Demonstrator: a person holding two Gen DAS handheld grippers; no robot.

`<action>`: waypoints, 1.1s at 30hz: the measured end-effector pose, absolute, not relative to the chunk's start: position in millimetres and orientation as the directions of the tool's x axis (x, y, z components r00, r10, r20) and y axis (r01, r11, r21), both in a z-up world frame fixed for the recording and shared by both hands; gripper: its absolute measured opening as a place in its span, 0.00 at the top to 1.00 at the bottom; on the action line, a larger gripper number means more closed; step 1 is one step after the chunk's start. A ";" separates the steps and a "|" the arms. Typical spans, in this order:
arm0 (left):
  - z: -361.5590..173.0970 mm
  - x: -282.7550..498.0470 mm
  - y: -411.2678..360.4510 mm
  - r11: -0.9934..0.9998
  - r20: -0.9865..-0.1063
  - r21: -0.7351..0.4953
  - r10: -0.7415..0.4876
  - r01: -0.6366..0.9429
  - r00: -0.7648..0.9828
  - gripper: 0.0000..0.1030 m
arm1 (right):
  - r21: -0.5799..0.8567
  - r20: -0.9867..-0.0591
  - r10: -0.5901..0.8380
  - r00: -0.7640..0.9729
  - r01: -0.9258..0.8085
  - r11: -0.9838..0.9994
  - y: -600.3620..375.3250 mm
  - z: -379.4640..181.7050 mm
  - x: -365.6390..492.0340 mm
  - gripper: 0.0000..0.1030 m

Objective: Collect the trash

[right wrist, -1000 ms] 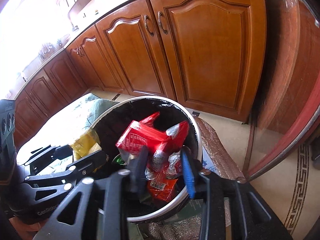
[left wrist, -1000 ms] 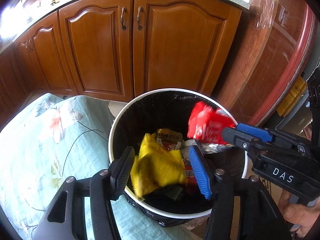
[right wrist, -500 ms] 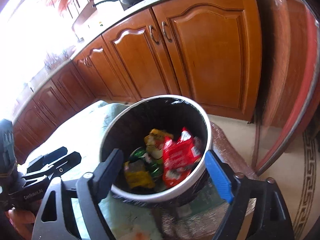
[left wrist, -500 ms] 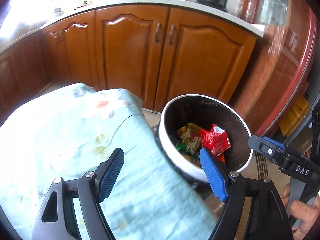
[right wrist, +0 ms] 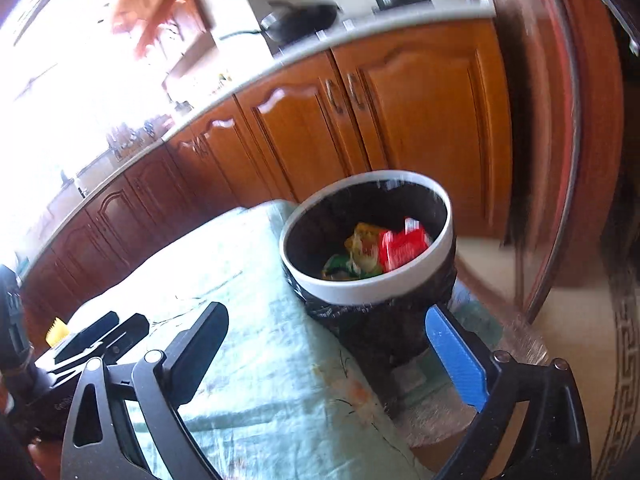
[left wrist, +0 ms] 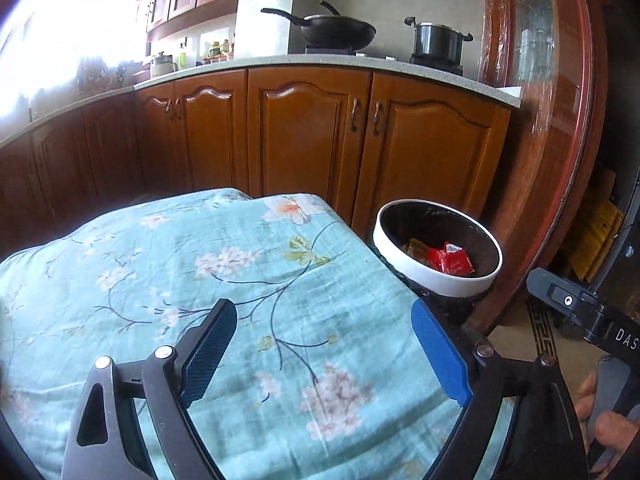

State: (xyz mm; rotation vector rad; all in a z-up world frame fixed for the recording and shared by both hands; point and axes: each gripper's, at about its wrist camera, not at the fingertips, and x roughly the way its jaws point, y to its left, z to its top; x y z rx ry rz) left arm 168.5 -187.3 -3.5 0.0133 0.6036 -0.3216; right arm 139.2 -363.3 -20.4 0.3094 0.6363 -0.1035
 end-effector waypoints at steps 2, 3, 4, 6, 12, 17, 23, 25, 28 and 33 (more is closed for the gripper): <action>3.3 149.2 -178.3 0.956 -0.511 -0.069 -0.280 0.286 0.813 0.05 | 0.174 -0.534 -0.057 0.844 0.176 0.969 -346.3 -8.5 121.9 0.03; 5.9 139.0 -172.8 0.958 -0.482 -0.063 -0.275 0.280 0.832 0.02 | 0.139 -0.501 -0.082 0.861 0.174 0.975 -338.7 -1.3 115.1 0.03; 10.1 127.8 -168.3 0.962 -0.445 -0.054 -0.264 0.268 0.856 0.01 | 0.112 -0.465 -0.100 0.880 0.171 0.979 -331.2 7.0 107.6 0.03; 11.5 106.7 -159.0 0.971 -0.386 -0.022 -0.230 0.240 0.894 0.01 | 0.086 -0.389 -0.114 0.914 0.160 0.983 -318.8 21.3 93.0 0.00; 2.4 67.2 -141.6 0.985 -0.306 0.049 -0.145 0.167 0.941 0.01 | 0.073 -0.313 -0.119 0.942 0.149 0.986 -297.4 24.0 75.9 0.00; -11.2 55.0 -138.8 0.985 -0.313 0.060 -0.137 0.164 0.940 0.01 | 0.065 -0.347 -0.118 0.930 0.149 0.987 -295.6 5.5 79.3 0.00; -13.8 66.2 -133.7 0.987 -0.346 0.054 -0.124 0.152 0.930 0.01 | 0.076 -0.372 -0.104 0.922 0.142 0.987 -295.4 -3.2 77.6 0.00; -11.7 66.6 -133.2 0.986 -0.351 0.052 -0.128 0.156 0.928 0.01 | 0.076 -0.373 -0.103 0.922 0.141 0.987 -293.2 -4.0 76.2 0.00; -6.7 67.0 -131.1 0.987 -0.341 0.050 -0.129 0.155 0.931 0.01 | 0.076 -0.368 -0.102 0.924 0.139 0.987 -293.1 -2.5 75.5 0.00; -7.2 67.5 -126.7 0.986 -0.324 0.049 -0.138 0.162 0.936 0.01 | 0.081 -0.357 -0.099 0.929 0.137 0.987 -292.4 -1.4 73.6 0.00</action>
